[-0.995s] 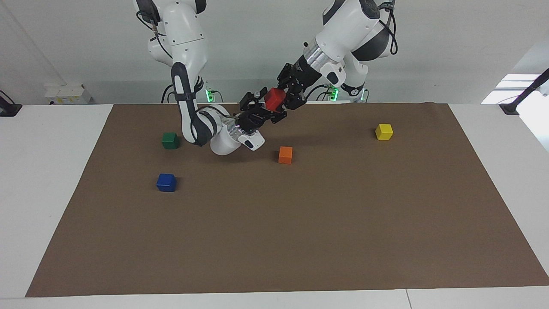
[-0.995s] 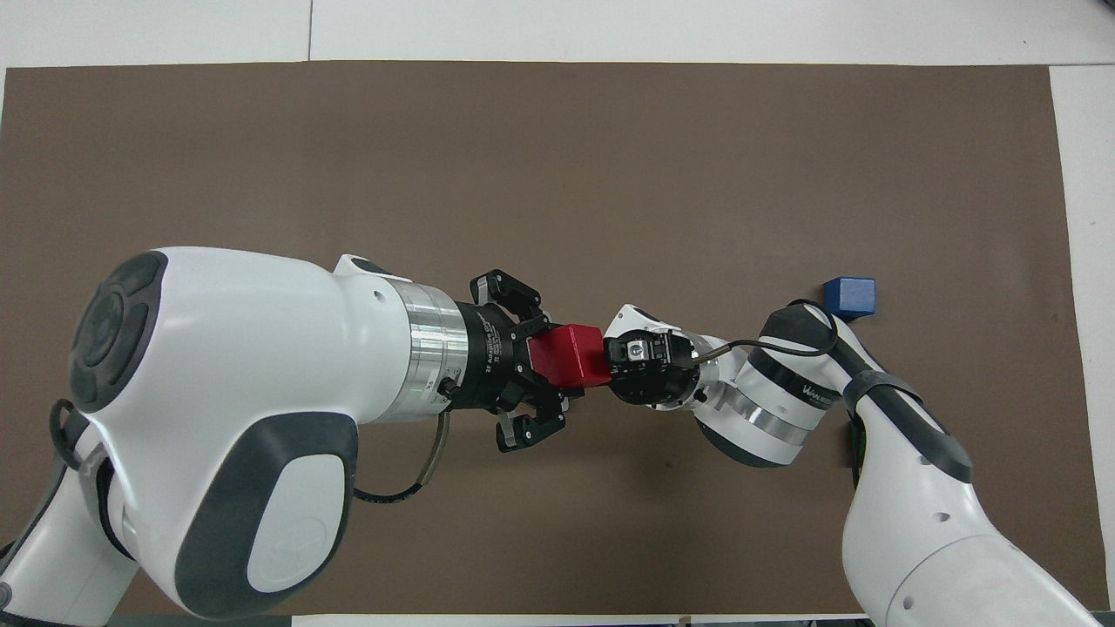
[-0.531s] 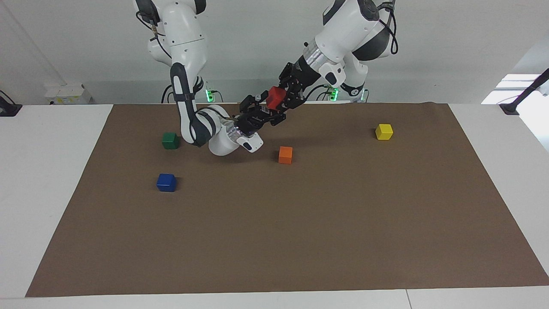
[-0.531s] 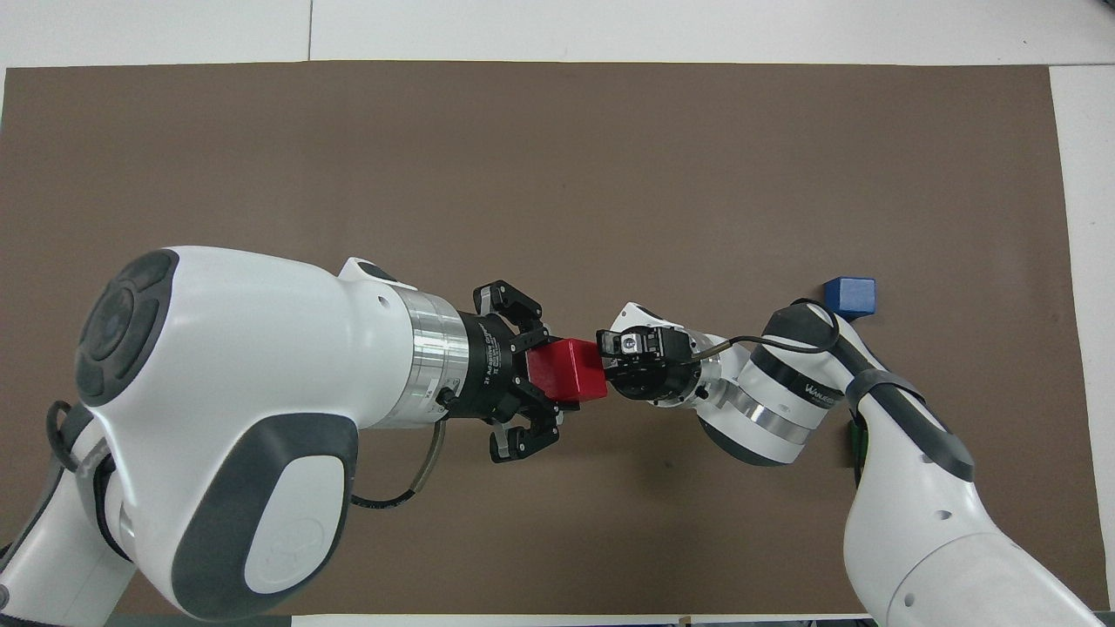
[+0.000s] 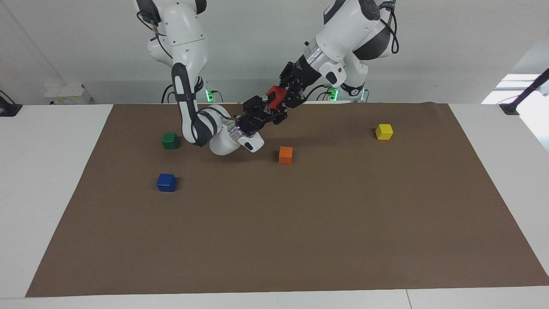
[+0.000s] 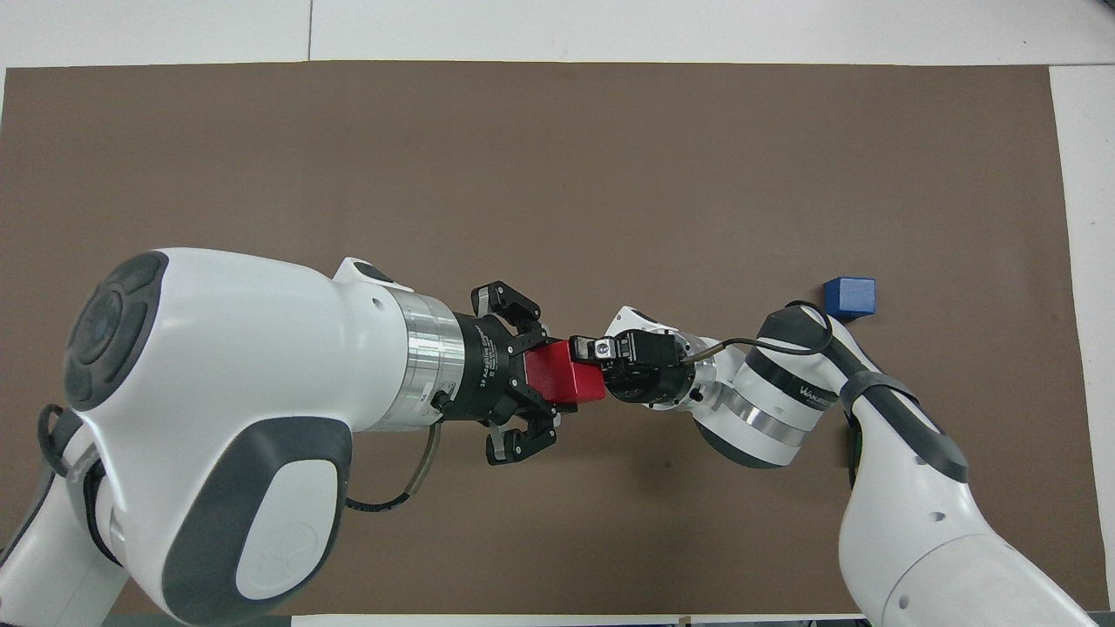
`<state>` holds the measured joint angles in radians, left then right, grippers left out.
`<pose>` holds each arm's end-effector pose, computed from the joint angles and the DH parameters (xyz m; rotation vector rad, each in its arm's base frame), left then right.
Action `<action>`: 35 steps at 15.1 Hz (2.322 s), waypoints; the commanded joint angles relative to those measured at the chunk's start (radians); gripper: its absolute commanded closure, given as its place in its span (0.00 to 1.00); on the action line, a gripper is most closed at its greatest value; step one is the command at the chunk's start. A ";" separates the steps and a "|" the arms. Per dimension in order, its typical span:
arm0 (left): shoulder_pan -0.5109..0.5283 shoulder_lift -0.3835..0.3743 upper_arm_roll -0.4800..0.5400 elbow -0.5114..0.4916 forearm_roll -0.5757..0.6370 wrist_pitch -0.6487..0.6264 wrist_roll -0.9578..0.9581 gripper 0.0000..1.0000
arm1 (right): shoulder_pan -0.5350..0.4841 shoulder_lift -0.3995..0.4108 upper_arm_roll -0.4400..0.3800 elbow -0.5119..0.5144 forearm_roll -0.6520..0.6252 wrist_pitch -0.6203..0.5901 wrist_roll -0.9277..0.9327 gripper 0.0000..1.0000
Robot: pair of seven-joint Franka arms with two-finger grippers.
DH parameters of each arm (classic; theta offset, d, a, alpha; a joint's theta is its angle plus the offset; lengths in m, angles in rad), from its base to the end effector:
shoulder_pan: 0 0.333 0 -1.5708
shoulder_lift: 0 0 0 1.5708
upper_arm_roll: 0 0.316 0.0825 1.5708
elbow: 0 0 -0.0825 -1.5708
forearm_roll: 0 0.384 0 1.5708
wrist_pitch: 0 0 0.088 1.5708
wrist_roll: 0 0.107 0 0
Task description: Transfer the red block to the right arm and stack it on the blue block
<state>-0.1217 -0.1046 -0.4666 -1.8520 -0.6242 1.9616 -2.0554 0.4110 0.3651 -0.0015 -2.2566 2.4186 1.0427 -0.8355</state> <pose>0.4349 -0.3490 0.5877 1.8552 2.0038 -0.6822 0.4705 0.3029 0.3382 -0.7020 0.1044 0.1112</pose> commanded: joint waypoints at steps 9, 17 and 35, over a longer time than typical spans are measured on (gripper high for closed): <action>0.117 -0.081 0.178 0.005 -0.016 -0.130 0.309 0.00 | -0.009 -0.095 0.000 -0.004 0.008 0.115 0.048 1.00; 0.238 -0.043 0.235 0.022 0.361 -0.171 1.127 0.00 | -0.240 -0.411 -0.009 0.055 -0.658 0.617 0.447 1.00; 0.234 0.177 0.240 0.148 0.727 -0.365 1.821 0.00 | -0.385 -0.419 -0.003 0.252 -2.312 0.836 0.854 1.00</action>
<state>0.1217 0.1370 -0.2378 -1.6157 0.0919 1.5458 -0.2456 0.0335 -0.0868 -0.0092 -1.9798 0.1694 1.8147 -0.0246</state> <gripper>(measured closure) 0.000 0.423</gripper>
